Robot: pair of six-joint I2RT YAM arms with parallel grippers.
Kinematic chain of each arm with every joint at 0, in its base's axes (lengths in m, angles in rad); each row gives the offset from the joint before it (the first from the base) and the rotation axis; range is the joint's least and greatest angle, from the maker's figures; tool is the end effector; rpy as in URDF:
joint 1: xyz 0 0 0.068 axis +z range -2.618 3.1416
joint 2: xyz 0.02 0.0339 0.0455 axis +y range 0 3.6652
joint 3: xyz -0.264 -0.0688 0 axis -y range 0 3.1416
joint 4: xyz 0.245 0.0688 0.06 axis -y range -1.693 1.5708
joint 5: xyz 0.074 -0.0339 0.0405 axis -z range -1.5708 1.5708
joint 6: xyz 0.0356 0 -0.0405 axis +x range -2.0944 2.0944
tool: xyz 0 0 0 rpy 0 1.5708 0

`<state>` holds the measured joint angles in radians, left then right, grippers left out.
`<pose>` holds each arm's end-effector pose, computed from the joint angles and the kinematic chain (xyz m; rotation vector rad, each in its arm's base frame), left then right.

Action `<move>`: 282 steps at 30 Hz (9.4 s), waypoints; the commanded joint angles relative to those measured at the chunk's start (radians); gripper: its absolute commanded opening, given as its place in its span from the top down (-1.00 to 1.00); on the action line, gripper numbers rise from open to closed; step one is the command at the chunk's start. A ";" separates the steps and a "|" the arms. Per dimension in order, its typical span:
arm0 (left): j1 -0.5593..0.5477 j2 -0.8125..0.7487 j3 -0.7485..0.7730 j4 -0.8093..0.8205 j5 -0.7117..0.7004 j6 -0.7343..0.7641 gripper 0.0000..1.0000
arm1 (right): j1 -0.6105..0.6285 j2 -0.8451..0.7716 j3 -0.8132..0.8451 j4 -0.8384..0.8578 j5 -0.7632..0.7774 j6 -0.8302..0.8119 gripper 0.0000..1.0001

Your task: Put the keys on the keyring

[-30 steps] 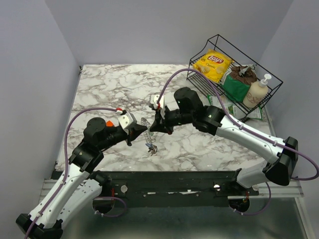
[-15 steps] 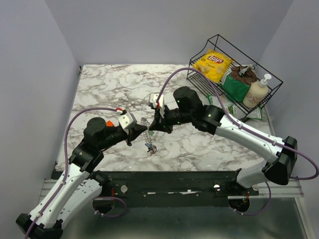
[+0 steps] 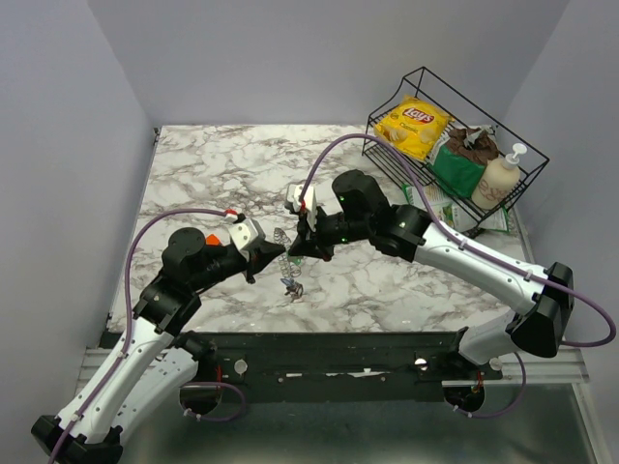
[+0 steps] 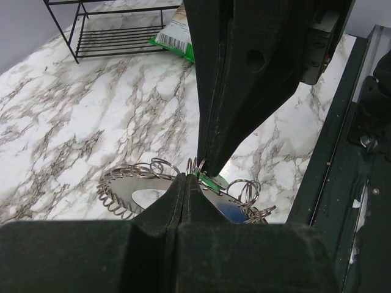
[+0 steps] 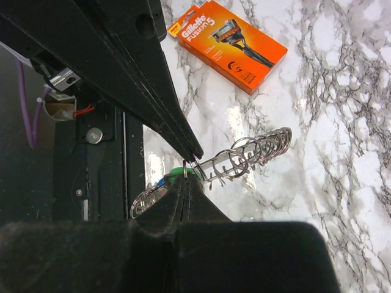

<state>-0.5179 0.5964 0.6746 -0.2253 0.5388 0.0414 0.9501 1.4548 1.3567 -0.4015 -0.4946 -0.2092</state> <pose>0.1166 -0.0874 0.3254 0.8671 1.5376 -0.8104 0.1791 0.2796 0.3610 -1.4297 1.6028 0.9563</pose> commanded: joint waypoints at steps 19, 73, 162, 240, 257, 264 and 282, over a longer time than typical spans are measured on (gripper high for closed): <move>-0.001 -0.010 0.010 0.024 0.084 0.005 1.00 | 0.007 0.001 0.056 0.001 0.047 0.027 0.99; -0.001 -0.035 0.002 0.067 0.089 -0.011 1.00 | -0.001 -0.031 -0.033 -0.008 0.139 0.054 0.97; -0.002 -0.024 0.019 0.256 0.342 -0.159 1.00 | -0.042 -0.238 -0.274 0.311 -0.231 -0.001 0.64; -0.212 0.473 0.557 -0.586 0.061 0.203 -0.06 | -0.089 -0.185 -0.166 -0.023 -0.275 -0.121 0.99; -0.222 0.375 0.448 -0.422 -0.005 0.204 -0.05 | -0.097 -0.205 -0.180 -0.011 -0.268 -0.119 0.99; -0.220 0.260 0.352 -0.278 -0.014 0.184 -0.05 | -0.099 -0.214 -0.183 0.001 -0.272 -0.114 0.99; -0.220 0.284 0.295 -0.206 0.069 0.164 0.20 | -0.100 -0.231 -0.195 0.015 -0.265 -0.104 0.99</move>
<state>-0.7353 0.8864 0.9791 -0.4633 0.5655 0.2150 0.8513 1.2507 1.1629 -0.4351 -0.7349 -0.3157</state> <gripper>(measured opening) 0.408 0.013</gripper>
